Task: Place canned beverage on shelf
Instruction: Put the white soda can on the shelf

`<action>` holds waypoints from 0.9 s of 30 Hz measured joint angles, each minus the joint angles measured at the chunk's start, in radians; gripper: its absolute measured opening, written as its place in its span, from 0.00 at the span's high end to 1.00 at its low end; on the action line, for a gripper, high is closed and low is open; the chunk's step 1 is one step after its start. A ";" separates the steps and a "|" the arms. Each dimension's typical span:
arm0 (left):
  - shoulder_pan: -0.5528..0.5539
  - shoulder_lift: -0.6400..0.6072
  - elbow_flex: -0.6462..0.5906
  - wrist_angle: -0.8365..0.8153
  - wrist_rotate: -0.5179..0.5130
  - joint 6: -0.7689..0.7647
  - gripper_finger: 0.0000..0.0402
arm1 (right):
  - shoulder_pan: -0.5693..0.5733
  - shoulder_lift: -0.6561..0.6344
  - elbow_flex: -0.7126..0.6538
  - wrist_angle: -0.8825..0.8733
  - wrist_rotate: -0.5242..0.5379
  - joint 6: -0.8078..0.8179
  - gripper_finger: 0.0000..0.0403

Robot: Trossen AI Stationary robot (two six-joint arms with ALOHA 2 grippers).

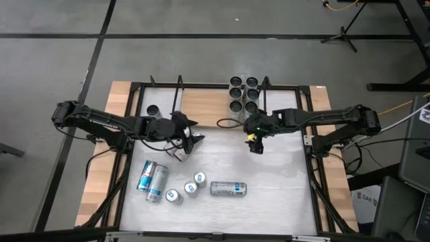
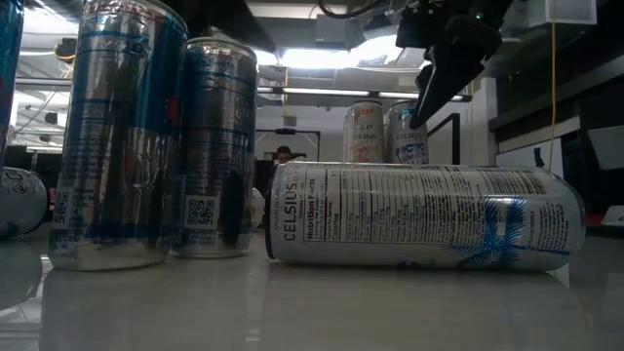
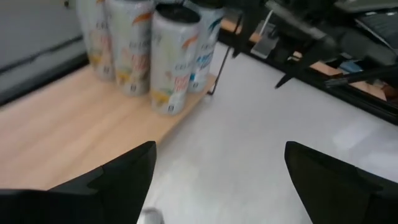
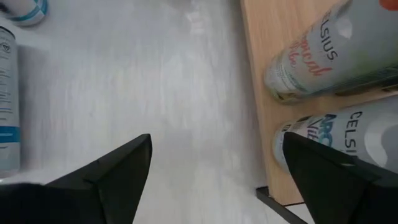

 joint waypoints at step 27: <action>-0.143 0.000 0.000 -0.541 0.205 -0.604 0.13 | 0.000 0.000 0.000 0.001 0.000 0.000 0.13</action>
